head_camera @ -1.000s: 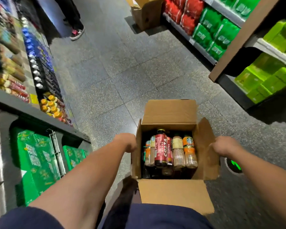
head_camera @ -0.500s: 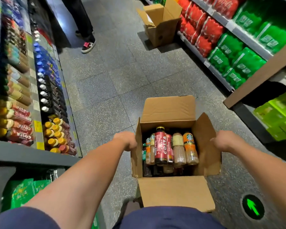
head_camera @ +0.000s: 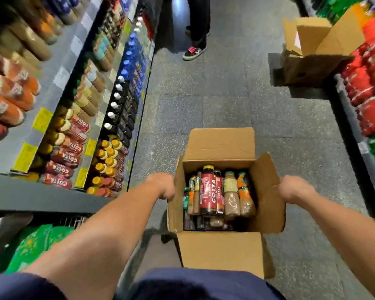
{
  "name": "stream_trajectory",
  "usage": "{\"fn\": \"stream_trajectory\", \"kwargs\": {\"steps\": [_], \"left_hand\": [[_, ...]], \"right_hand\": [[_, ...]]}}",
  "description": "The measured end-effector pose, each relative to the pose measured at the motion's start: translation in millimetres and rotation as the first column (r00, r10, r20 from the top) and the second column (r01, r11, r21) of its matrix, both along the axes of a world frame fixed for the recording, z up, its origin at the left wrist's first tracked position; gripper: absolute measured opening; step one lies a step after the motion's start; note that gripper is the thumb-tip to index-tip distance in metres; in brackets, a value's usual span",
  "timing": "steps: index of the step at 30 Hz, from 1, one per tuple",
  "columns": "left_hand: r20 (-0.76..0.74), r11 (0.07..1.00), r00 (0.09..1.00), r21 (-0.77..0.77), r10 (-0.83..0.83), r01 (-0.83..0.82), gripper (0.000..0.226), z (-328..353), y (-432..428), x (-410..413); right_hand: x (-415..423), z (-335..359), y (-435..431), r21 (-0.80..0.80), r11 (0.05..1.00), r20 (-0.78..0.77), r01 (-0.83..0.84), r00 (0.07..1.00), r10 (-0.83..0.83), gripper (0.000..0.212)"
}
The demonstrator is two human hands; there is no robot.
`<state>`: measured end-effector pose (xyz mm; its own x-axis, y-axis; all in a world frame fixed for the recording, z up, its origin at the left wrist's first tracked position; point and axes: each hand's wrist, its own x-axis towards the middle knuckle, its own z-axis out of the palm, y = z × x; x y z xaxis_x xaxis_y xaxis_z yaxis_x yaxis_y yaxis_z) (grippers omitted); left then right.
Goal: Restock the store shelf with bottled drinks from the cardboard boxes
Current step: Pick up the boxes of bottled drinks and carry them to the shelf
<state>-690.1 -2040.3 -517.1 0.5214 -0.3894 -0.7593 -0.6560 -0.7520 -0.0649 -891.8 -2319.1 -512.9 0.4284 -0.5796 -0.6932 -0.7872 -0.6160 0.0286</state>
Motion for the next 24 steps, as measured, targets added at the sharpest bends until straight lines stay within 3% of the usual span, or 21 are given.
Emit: {"fn": "stream_trajectory", "kwargs": {"steps": [5, 13, 20, 24], "left_hand": [[-0.042, 0.985, 0.985, -0.041, 0.165, -0.167, 0.039, -6, 2, 61], [-0.052, 0.922, 0.926, -0.087, 0.374, -0.377, 0.030, -26, 9, 161], [-0.054, 0.846, 0.846, -0.036, 0.530, -0.532, 0.028, -43, 18, 220], [-0.010, 0.754, 0.754, 0.023, 0.657, -0.657, 0.030, -53, 19, 232]], "right_hand": [[125, 15, -35, -0.058, 0.979, -0.016, -0.196, 0.981, 0.196, 0.015], [265, 13, -37, -0.180, 0.909, -0.068, -0.377, 0.926, 0.371, 0.009], [378, -3, -37, -0.104, 0.849, -0.040, -0.517, 0.856, 0.516, 0.012], [453, -24, -36, -0.065, 0.750, -0.021, -0.658, 0.753, 0.658, 0.021]]}}
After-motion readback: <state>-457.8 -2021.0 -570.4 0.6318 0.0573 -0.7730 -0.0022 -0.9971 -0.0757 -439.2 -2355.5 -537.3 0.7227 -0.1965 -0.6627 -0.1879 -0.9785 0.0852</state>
